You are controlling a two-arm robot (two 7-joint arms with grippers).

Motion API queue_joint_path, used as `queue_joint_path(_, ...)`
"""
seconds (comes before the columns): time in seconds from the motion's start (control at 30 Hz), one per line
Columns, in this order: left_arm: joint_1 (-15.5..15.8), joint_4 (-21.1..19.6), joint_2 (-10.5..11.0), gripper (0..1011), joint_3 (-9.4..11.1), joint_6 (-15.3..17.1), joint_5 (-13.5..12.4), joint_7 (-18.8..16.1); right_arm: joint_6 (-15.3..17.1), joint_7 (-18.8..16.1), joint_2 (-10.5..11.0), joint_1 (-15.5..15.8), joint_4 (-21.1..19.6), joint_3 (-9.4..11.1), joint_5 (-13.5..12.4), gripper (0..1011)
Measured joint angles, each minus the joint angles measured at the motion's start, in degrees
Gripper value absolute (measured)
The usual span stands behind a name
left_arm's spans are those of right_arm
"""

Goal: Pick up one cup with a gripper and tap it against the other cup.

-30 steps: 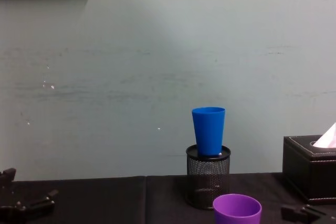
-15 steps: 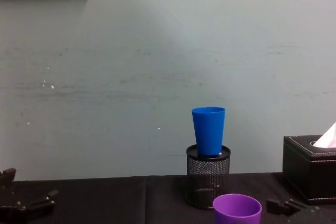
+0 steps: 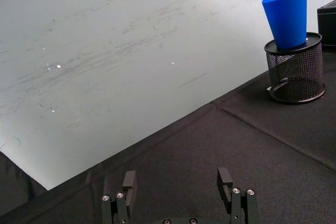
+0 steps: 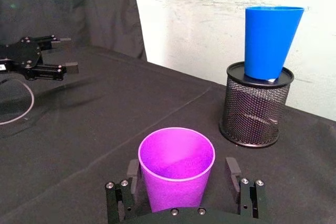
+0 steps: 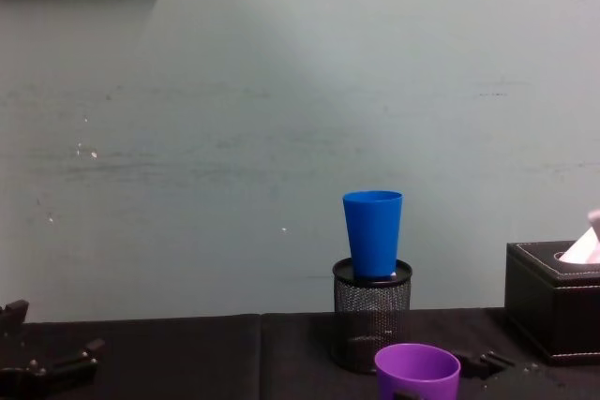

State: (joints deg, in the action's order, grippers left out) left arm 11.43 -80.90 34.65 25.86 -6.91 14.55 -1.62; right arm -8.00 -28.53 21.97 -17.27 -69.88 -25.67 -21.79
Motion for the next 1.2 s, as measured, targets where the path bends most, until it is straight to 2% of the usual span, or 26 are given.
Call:
queue_joint_path(0.77,0.0,0.0,0.0,1000,0.0,0.0,0.0,0.0,-0.04,-1.99,-3.65,-1.69,3.41,1.16,1.08,1003)
queue_joint_path(1.07,0.0,0.0,0.0,1000,0.0,0.0,0.0,0.0,-0.08,-2.0,-3.74,-1.81,3.59,1.2,1.13,1003)
queue_joint_path(1.2,0.0,0.0,0.0,1000,0.0,0.0,0.0,0.0,-0.08,-2.0,-3.71,-1.76,3.52,1.19,1.12,947)
